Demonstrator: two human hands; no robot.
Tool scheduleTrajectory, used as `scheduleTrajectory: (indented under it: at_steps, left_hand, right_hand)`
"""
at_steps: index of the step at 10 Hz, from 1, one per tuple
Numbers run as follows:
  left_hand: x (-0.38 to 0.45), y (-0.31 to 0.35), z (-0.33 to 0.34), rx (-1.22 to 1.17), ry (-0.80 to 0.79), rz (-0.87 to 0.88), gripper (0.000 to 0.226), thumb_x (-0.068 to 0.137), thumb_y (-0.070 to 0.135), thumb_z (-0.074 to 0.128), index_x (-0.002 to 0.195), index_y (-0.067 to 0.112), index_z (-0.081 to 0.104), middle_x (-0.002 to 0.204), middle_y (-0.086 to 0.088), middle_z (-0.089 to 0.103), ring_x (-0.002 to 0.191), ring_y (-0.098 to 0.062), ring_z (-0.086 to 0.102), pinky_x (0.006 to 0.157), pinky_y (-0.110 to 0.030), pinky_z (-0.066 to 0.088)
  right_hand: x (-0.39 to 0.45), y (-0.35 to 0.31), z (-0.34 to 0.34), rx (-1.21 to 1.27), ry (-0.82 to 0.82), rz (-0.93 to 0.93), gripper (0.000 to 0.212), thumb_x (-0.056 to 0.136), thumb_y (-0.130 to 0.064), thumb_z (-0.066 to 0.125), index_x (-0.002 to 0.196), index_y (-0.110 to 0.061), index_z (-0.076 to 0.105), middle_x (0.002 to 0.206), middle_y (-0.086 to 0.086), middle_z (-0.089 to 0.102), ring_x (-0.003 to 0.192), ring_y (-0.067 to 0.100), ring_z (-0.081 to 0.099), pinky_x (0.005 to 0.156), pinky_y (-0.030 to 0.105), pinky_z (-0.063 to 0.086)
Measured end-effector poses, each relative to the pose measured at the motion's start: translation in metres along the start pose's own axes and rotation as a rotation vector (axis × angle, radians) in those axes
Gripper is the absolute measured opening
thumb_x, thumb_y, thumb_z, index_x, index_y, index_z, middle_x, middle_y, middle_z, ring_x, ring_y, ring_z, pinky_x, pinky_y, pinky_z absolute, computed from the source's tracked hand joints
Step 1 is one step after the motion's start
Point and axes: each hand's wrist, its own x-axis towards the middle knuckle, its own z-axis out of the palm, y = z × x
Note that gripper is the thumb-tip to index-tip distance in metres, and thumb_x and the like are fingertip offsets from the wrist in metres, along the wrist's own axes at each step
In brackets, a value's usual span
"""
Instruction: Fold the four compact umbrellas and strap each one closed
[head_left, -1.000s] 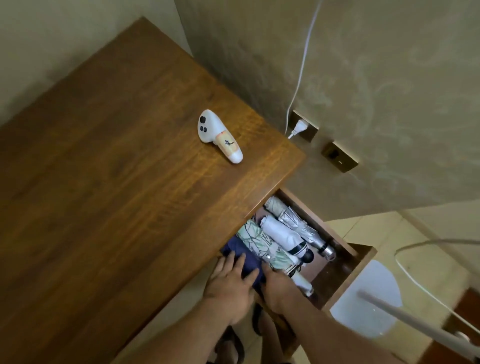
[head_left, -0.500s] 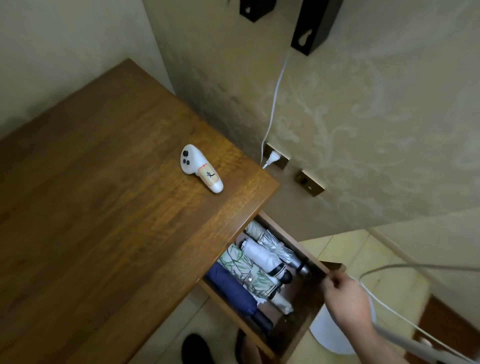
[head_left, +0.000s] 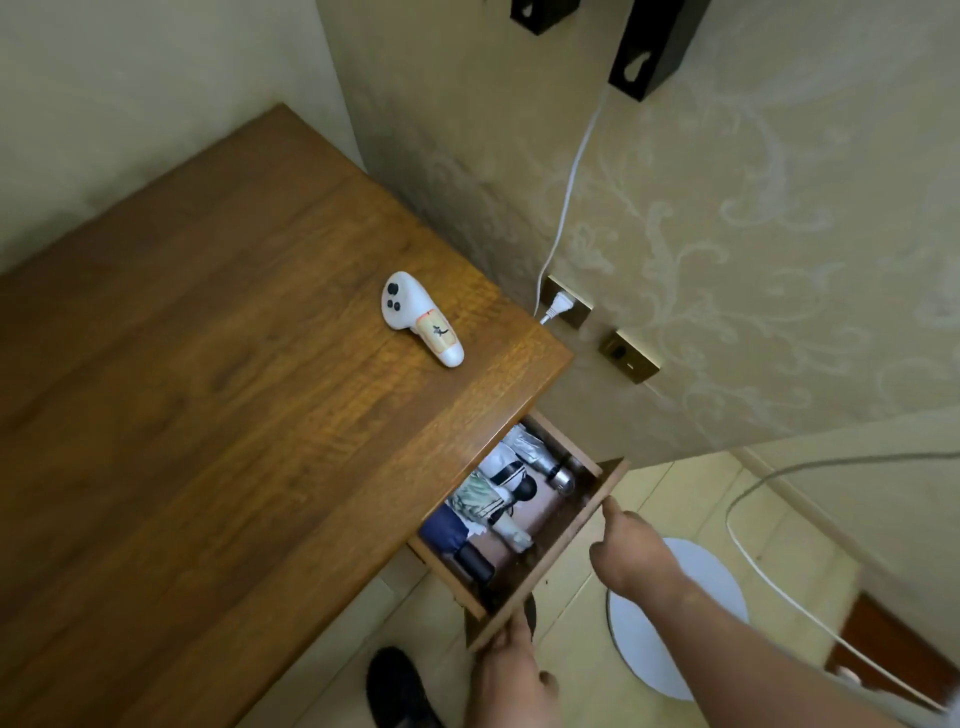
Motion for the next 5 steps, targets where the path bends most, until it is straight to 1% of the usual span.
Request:
scheduleTrajectory:
  at_steps: [1,2,3,4,5]
  left_hand:
    - [0.004,-0.008,-0.027,-0.028,0.17,0.087,0.093,0.102,0.03,0.056,0.168,0.019,-0.009,0.177,0.0,-0.01,0.163,-0.023,0.0,0.129,-0.031,0.01]
    - [0.013,-0.015,-0.047,0.003,0.282,0.211,0.089,0.103,0.025,0.053,0.168,0.016,-0.007,0.176,0.0,-0.01,0.163,-0.023,-0.003,0.13,-0.03,0.008]
    - [0.013,0.0,-0.079,0.054,0.301,0.201,0.089,0.104,0.027,0.052,0.167,0.013,-0.008,0.175,-0.005,-0.017,0.162,-0.027,-0.008,0.131,-0.031,0.003]
    - [-0.002,-0.005,-0.077,0.264,0.388,0.239,0.09,0.105,0.028,0.053,0.167,0.01,-0.01,0.175,-0.008,-0.015,0.162,-0.027,-0.006,0.13,-0.031,0.002]
    - [-0.014,0.0,-0.076,0.244,0.312,0.208,0.081,0.105,0.024,0.053,0.169,0.013,0.004,0.176,-0.009,0.009,0.161,-0.024,0.015,0.126,-0.026,0.016]
  right_hand:
    - [0.009,-0.035,-0.012,-0.111,-0.039,-0.139,0.083,0.093,-0.019,0.051,0.165,-0.028,0.012,0.152,0.014,0.044,0.133,0.035,0.051,0.106,0.039,0.047]
    - [0.013,-0.065,-0.021,-0.153,-0.064,-0.248,0.093,0.094,-0.019,0.052,0.163,-0.044,-0.005,0.169,0.005,0.023,0.147,0.031,0.039,0.112,0.041,0.043]
    - [0.01,-0.083,-0.023,-0.201,-0.079,-0.291,0.093,0.095,-0.019,0.051,0.162,-0.047,-0.006,0.173,0.003,0.014,0.153,0.032,0.029,0.118,0.045,0.037]
    - [0.001,-0.093,-0.023,-0.254,-0.072,-0.319,0.09,0.096,-0.022,0.052,0.163,-0.046,-0.004,0.173,0.002,0.014,0.152,0.034,0.031,0.117,0.047,0.04]
    - [-0.014,-0.092,-0.024,-0.291,-0.066,-0.342,0.086,0.095,-0.025,0.053,0.164,-0.042,0.003,0.17,0.002,0.023,0.149,0.033,0.035,0.113,0.047,0.044]
